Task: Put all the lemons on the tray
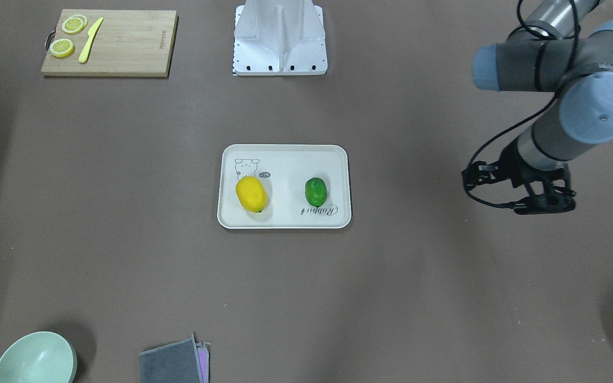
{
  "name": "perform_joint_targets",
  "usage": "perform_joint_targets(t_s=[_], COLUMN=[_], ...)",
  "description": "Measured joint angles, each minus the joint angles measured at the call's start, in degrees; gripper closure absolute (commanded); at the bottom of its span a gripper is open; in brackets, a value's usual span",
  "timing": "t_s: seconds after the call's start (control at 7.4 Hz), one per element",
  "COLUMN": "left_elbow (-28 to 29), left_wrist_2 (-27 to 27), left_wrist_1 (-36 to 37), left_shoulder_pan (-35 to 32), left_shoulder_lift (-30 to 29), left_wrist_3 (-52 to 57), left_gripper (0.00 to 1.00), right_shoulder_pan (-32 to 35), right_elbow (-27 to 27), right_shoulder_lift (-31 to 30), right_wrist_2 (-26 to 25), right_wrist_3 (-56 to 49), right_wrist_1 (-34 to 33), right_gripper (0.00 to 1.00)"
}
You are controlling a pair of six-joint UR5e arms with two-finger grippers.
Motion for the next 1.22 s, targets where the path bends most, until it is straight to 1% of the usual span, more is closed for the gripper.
perform_joint_targets(t_s=[0.41, 0.68, 0.95, 1.22], left_elbow=[3.60, 4.36, 3.08, -0.46], left_wrist_2=[-2.25, -3.66, -5.27, -5.67], left_wrist_1=[-0.95, -3.42, -3.85, -3.80], left_shoulder_pan=[-9.88, -15.05, -19.64, -22.75], left_shoulder_lift=[8.13, 13.05, 17.49, 23.56], left_wrist_3=[17.41, 23.91, 28.76, 32.54], left_gripper=[0.02, 0.02, 0.02, 0.02], right_shoulder_pan=[0.75, 0.80, 0.82, 0.82], right_elbow=[-0.03, -0.16, -0.19, -0.19], right_shoulder_lift=[-0.17, -0.71, -0.88, -0.92], right_wrist_2=[1.34, 1.22, 1.09, 1.03], right_wrist_3=[-0.05, -0.08, -0.08, -0.08], right_wrist_1=[0.43, 1.85, 2.29, 2.35], right_gripper=[0.00, 0.00, 0.00, 0.00])
